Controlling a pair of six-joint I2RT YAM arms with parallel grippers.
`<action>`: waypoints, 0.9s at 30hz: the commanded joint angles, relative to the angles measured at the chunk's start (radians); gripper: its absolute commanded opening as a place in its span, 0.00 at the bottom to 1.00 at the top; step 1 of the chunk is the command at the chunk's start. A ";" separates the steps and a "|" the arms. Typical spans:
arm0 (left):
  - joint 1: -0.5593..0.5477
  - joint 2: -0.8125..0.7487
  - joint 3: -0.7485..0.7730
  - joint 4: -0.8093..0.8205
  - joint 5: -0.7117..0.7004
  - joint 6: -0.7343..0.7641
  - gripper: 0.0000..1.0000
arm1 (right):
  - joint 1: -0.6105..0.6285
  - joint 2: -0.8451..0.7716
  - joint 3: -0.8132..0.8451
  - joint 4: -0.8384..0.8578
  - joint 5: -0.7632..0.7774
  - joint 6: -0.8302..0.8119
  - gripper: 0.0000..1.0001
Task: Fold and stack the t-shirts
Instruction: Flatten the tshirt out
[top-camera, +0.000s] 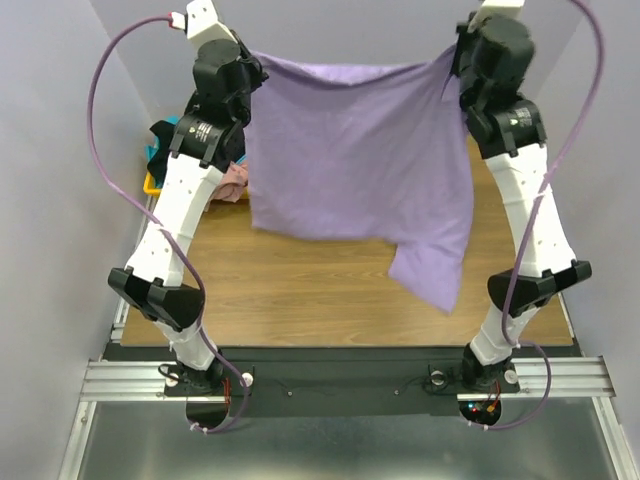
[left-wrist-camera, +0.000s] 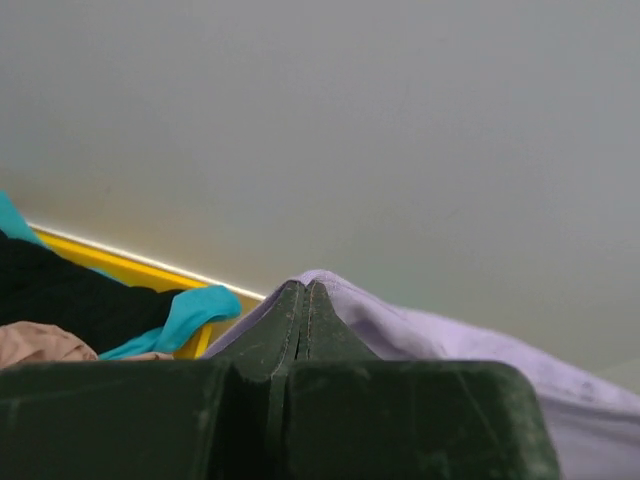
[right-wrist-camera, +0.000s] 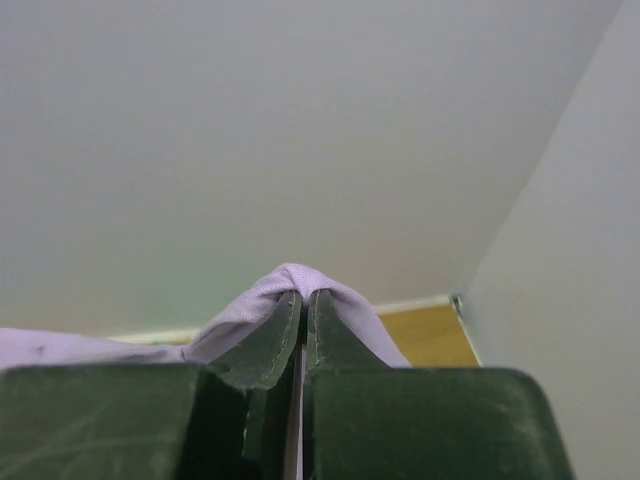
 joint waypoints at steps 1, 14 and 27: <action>0.007 -0.101 0.183 0.063 0.043 0.063 0.00 | -0.003 -0.163 0.162 0.283 -0.044 -0.019 0.01; 0.007 -0.558 -0.814 0.416 -0.009 0.037 0.00 | 0.000 -0.726 -0.772 0.113 -0.360 0.168 0.00; -0.005 -0.685 -1.579 0.390 0.092 -0.421 0.00 | -0.001 -0.917 -1.623 0.056 -0.901 0.679 0.01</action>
